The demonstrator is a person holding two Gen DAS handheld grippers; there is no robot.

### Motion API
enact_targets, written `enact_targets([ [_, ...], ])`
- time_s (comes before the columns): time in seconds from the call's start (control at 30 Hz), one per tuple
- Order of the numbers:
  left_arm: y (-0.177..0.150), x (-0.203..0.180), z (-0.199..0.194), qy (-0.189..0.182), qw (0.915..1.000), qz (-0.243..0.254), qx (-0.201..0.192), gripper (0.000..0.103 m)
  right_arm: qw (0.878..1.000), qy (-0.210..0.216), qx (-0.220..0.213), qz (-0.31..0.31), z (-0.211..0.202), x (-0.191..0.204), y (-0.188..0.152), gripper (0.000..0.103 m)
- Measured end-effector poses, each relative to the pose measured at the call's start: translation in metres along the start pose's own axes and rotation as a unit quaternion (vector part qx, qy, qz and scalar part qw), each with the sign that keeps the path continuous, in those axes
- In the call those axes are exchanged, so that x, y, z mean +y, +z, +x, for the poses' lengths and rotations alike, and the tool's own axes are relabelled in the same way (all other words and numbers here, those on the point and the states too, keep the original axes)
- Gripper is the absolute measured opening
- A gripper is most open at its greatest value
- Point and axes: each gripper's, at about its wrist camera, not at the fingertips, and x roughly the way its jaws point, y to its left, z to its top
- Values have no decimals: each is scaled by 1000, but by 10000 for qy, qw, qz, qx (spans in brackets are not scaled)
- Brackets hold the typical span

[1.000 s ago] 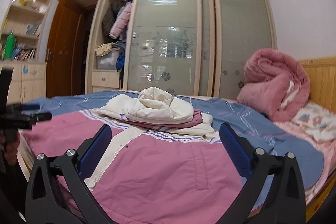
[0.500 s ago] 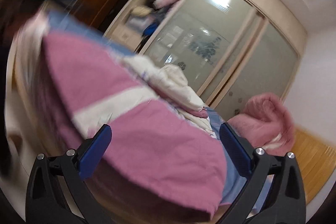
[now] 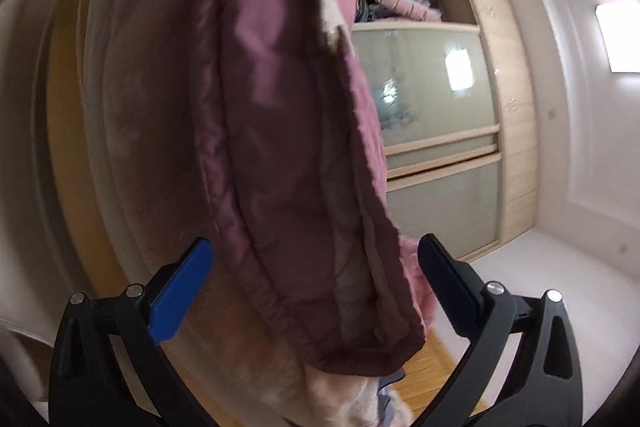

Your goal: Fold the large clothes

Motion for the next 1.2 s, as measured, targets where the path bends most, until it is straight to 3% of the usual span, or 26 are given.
enact_targets([
  [0.2,-1,-3,1,-22,10000,-15,16,101,9987,-488,13,-106,16,12,-8,102],
  [0.4,-1,-5,4,-17,10000,-35,49,101,9970,-715,-158,242,6,-12,-5,102],
  [0.57,0,-7,3,-34,10000,-9,17,101,9932,-909,-37,722,8,-45,-4,102],
  [0.73,-1,-8,2,-62,10000,12,-19,101,9895,-637,455,1216,37,-83,-7,102],
  [0.83,-2,-8,-2,-128,9999,44,-86,101,9870,-578,435,1437,46,-106,-8,102],
  [0.93,-2,-9,-10,-331,9989,185,-260,101,9824,8,496,1799,63,-132,-1,102],
  [0.97,-3,-11,-14,-432,9981,278,-343,101,9767,260,496,2071,63,-142,-4,96],
  [1.03,-6,-21,-26,-758,9928,758,-540,101,9550,1094,498,2711,70,-171,-12,73],
  [1.1,-13,-36,-34,-904,9831,1438,-676,101,9407,1612,627,2919,80,-183,-15,26],
  [1.2,-35,-60,-43,-1142,9578,2570,-591,101,9176,2117,794,3268,90,-199,-5,10],
])
